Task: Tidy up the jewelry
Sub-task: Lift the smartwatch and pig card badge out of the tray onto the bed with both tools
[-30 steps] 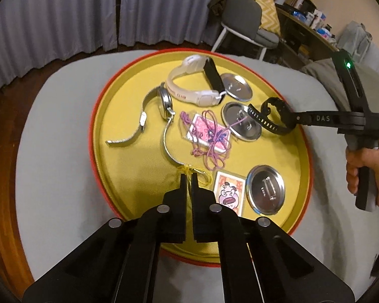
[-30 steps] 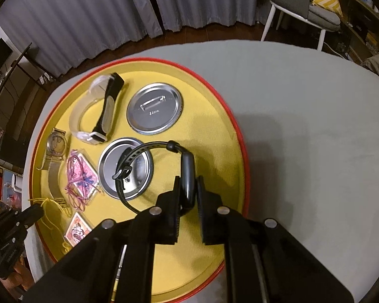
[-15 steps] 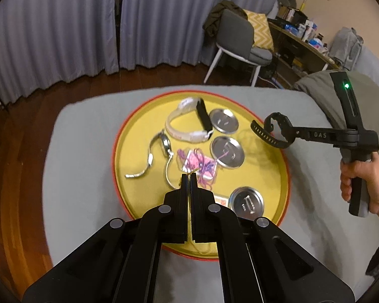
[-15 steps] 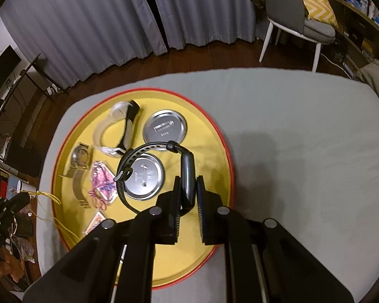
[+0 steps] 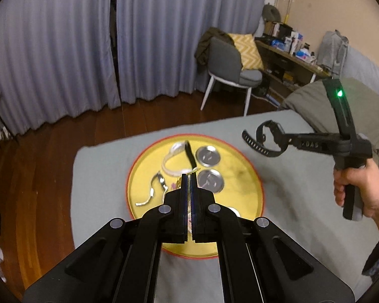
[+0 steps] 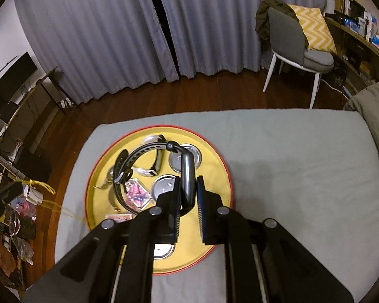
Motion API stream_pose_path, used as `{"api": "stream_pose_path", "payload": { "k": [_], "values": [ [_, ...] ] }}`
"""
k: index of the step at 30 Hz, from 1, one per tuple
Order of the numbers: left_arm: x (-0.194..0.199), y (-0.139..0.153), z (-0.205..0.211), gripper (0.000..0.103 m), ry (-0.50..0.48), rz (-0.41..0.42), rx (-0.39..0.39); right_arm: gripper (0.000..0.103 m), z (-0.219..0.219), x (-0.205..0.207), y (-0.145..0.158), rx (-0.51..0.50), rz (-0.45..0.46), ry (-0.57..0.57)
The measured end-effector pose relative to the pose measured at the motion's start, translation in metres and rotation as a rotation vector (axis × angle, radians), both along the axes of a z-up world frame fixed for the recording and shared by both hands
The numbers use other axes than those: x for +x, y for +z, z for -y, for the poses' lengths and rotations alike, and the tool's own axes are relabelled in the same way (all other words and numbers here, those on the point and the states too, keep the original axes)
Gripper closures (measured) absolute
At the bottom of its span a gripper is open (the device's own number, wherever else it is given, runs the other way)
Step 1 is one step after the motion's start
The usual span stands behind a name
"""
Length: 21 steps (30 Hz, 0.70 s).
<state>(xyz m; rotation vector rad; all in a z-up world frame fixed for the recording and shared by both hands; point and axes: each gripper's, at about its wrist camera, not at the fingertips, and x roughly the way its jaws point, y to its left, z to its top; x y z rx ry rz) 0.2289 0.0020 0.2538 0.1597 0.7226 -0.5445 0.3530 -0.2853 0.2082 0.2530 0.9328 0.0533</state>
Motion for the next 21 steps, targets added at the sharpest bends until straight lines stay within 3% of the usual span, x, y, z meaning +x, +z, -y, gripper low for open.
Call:
{"api": "stream_pose_path", "payload": {
  "k": [12, 21],
  "values": [
    [-0.055, 0.078, 0.021, 0.102, -0.053, 0.126, 0.044, 0.091, 0.004, -0.042, 0.059, -0.069, 0.103, 0.006],
    [-0.106, 0.090, 0.045, 0.102, -0.095, 0.145, 0.032, 0.091, 0.018, -0.101, 0.081, -0.096, 0.168, 0.010]
  ]
}}
